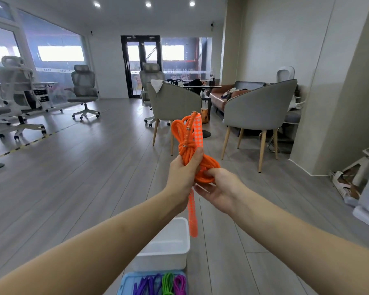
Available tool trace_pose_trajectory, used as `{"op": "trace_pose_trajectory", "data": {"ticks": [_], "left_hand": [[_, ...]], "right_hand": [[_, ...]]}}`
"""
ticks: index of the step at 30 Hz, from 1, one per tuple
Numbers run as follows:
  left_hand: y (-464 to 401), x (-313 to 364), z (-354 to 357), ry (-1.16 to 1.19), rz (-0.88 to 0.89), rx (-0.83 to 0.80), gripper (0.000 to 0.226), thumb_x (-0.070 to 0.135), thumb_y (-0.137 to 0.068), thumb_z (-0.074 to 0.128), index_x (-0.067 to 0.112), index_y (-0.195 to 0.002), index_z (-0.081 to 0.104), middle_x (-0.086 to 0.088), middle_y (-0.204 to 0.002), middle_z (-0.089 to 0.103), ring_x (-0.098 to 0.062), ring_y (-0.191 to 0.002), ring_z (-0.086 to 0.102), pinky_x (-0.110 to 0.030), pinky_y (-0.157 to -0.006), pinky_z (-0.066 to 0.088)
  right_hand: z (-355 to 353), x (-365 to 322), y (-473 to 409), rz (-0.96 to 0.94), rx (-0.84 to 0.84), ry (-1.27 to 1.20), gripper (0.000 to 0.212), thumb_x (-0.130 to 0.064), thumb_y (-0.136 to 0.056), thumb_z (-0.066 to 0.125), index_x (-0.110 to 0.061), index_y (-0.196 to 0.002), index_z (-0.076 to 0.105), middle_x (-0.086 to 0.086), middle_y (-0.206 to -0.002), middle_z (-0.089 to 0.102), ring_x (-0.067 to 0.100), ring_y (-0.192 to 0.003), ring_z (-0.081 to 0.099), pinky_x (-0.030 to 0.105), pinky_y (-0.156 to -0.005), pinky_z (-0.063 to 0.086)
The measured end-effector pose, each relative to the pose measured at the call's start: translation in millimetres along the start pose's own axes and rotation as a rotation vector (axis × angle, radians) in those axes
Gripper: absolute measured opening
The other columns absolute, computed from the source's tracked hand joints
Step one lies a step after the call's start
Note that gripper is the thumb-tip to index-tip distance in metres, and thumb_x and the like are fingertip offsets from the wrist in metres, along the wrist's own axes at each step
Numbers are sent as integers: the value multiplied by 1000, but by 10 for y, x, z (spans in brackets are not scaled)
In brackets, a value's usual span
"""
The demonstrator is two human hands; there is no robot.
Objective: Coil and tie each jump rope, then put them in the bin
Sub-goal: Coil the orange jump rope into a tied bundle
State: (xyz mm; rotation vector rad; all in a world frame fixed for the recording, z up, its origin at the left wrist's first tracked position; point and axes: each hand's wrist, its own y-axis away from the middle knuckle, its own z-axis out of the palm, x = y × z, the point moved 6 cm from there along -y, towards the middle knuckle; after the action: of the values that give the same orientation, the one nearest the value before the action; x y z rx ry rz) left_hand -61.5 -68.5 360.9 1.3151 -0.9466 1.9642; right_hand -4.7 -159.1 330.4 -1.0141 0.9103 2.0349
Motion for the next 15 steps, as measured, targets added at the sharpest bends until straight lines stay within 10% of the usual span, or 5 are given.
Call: {"op": "trace_pose_trajectory", "data": {"ticks": [15], "left_hand": [[-155,-17,-95,-65,-89,63,35,42,-94,69,22,-71,52,4,-54,43,-11,-46,40,-26,-46,30]], "right_hand": [[142,-130,71,-283,-67,140,36,19,-88,45,-1,-100,73,17,-89,77,25,-84,75,34,-82,61]]}}
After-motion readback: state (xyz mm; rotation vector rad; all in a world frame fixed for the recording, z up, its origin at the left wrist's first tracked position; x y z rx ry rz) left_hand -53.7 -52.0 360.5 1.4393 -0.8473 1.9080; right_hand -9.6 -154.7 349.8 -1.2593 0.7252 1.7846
